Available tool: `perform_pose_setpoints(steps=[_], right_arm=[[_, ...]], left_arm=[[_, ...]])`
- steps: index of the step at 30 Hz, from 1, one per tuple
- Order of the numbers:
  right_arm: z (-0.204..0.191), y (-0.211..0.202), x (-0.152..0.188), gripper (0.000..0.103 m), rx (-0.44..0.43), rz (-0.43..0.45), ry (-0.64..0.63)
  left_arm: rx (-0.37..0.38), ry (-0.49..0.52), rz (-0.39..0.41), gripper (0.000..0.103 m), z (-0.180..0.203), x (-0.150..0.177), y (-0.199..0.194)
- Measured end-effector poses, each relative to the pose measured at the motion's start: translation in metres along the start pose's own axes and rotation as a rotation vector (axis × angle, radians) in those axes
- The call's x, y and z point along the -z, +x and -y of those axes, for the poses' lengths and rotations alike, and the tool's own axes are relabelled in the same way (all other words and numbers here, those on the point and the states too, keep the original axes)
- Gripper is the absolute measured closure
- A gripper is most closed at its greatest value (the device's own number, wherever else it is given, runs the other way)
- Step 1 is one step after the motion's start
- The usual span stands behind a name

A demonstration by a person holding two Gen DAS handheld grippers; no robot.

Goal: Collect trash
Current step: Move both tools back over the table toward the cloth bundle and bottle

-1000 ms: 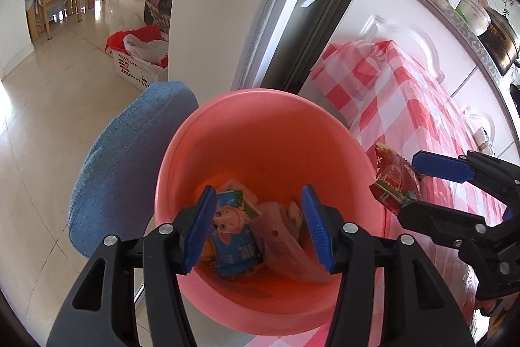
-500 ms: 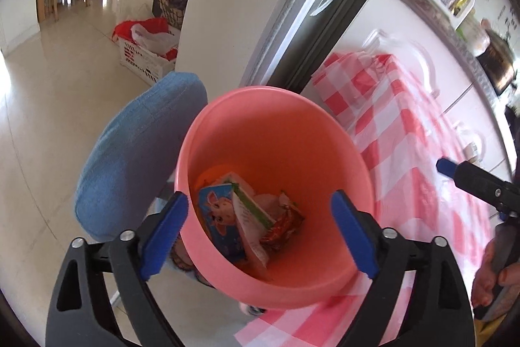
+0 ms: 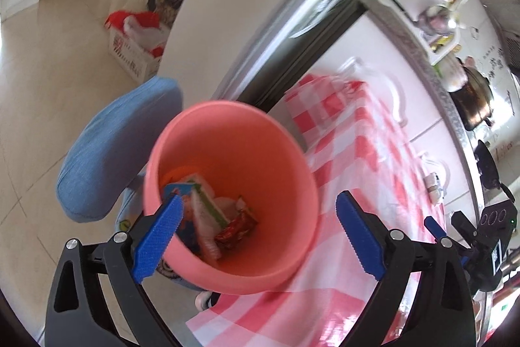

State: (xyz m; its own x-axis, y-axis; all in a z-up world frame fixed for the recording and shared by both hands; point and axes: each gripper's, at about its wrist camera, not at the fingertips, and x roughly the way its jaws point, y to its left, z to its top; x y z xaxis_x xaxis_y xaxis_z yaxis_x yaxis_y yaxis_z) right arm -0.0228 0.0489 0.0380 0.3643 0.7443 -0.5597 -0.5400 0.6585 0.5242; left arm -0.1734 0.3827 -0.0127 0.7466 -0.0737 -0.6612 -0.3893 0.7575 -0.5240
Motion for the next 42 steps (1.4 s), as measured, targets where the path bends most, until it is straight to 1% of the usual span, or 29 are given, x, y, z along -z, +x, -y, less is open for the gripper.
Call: perform_pose_setpoints(steps=[3, 8, 9, 16, 18, 20, 24, 26, 28, 30, 32, 36, 42], right_arm=[[0.017, -0.030, -0.001, 0.004, 0.032, 0.087, -0.003], [0.049, -0.075, -0.010, 0.004, 0.084, 0.191, 0.015], [0.057, -0.087, -0.011, 0.004, 0.091, 0.214, 0.029], [0.120, -0.150, -0.010, 0.004, 0.148, 0.314, 0.152], [0.135, -0.168, -0.008, 0.004, 0.169, 0.340, 0.170], [0.148, -0.181, -0.008, 0.004, 0.198, 0.361, 0.172], [0.167, -0.194, -0.011, 0.004, 0.195, 0.367, 0.190], [0.178, -0.196, -0.014, 0.004, 0.161, 0.351, 0.205], [0.185, -0.196, -0.017, 0.004, 0.151, 0.343, 0.215], [0.190, -0.194, -0.022, 0.004, 0.146, 0.333, 0.206], [0.196, -0.192, -0.027, 0.004, 0.149, 0.329, 0.197], [0.212, -0.188, -0.040, 0.004, 0.130, 0.321, 0.211], [0.234, -0.180, -0.070, 0.004, 0.126, 0.310, 0.189]], left_arm=[[0.014, 0.068, 0.011, 0.009, 0.024, 0.002, -0.004], [0.044, 0.170, -0.013, 0.008, 0.067, 0.006, -0.004], [0.054, 0.202, -0.023, 0.008, 0.081, 0.008, -0.003], [0.152, 0.368, -0.091, 0.008, 0.158, 0.027, 0.012], [0.178, 0.404, -0.108, 0.008, 0.178, 0.033, 0.018], [0.187, 0.443, -0.128, 0.008, 0.200, 0.040, 0.026], [0.203, 0.505, -0.158, 0.008, 0.239, 0.052, 0.043], [0.184, 0.560, -0.177, 0.008, 0.262, 0.059, 0.057], [0.157, 0.593, -0.209, 0.008, 0.278, 0.063, 0.073], [0.149, 0.592, -0.240, 0.008, 0.290, 0.066, 0.087], [0.145, 0.582, -0.253, 0.008, 0.304, 0.067, 0.100], [0.147, 0.592, -0.240, 0.008, 0.328, 0.069, 0.117], [0.156, 0.561, -0.232, 0.008, 0.362, 0.062, 0.148]])
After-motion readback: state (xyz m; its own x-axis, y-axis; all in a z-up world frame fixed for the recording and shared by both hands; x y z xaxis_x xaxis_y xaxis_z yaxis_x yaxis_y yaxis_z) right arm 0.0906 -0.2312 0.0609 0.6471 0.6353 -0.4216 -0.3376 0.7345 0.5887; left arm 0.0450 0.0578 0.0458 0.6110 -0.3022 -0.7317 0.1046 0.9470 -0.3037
